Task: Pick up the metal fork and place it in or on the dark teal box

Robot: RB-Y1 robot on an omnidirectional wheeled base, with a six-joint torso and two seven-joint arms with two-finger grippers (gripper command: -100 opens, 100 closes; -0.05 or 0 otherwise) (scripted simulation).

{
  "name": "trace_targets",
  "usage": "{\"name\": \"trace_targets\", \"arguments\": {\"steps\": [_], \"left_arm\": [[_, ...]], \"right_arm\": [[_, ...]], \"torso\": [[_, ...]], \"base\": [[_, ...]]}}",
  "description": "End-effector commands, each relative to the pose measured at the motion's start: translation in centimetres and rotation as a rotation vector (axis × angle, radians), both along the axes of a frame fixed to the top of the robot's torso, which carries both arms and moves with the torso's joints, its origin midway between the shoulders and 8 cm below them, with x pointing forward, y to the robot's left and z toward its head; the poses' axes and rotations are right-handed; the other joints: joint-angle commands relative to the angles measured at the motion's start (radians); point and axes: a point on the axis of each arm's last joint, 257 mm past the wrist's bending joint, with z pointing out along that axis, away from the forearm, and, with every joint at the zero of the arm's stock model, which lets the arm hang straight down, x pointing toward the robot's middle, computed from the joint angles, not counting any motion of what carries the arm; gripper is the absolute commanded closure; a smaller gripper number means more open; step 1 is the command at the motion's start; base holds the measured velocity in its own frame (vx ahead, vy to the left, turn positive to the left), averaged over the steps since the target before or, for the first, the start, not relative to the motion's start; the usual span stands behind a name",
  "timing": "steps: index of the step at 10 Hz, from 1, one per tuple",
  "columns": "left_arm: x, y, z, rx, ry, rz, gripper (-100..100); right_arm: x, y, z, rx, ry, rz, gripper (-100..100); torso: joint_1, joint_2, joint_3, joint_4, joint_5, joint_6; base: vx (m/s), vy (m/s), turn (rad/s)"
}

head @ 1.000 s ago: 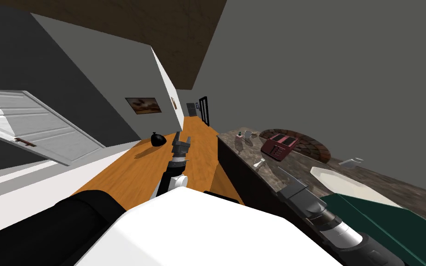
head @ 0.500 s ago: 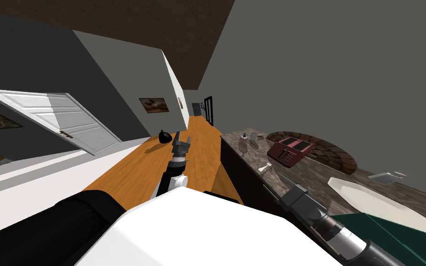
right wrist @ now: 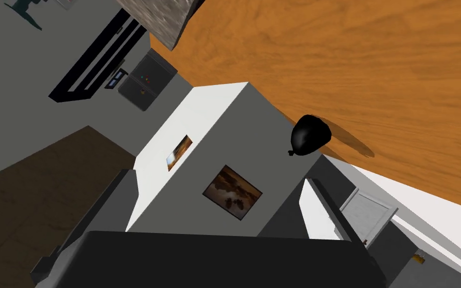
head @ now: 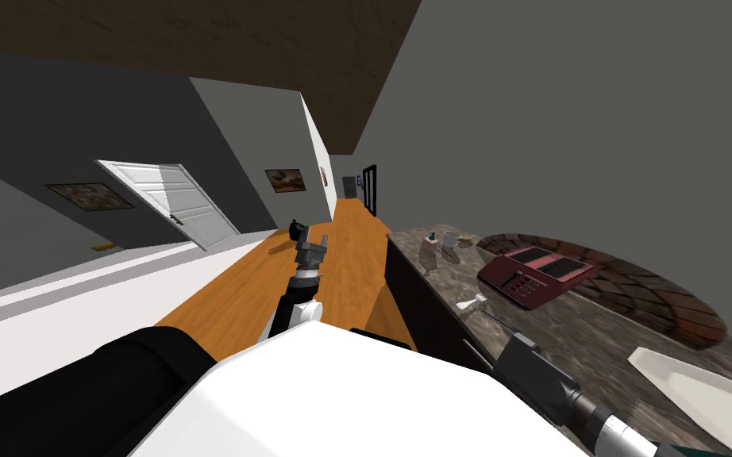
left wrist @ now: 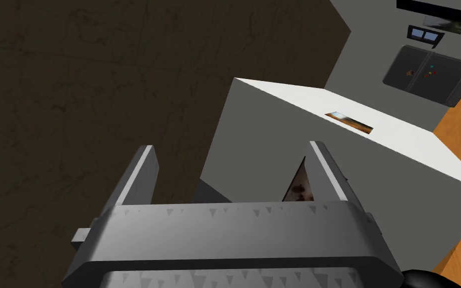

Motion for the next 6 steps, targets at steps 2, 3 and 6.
{"name": "trace_targets", "arguments": {"steps": [2,3,6], "left_arm": [[0.0,0.0,0.0,0.0,0.0,0.0,0],[0.0,0.0,0.0,0.0,0.0,0.0,0],[0.0,0.0,0.0,0.0,0.0,0.0,0]], "right_arm": [[-1.4,-1.2,-2.2,-0.089,0.068,0.024,-100],[-1.5,-1.4,-2.4,-0.105,0.074,0.023,-100],[-3.8,-3.3,-4.9,-0.207,0.167,0.052,-100]], "torso": [[-0.001,0.0,0.0,0.0,0.0,0.001],[-0.001,-0.001,0.0,0.0,0.0,0.0],[-0.002,-0.001,-0.001,0.0,-0.001,0.001]], "base": [[0.031,-0.035,0.215],[0.036,-0.05,0.151],[0.042,-0.049,0.256]]}}
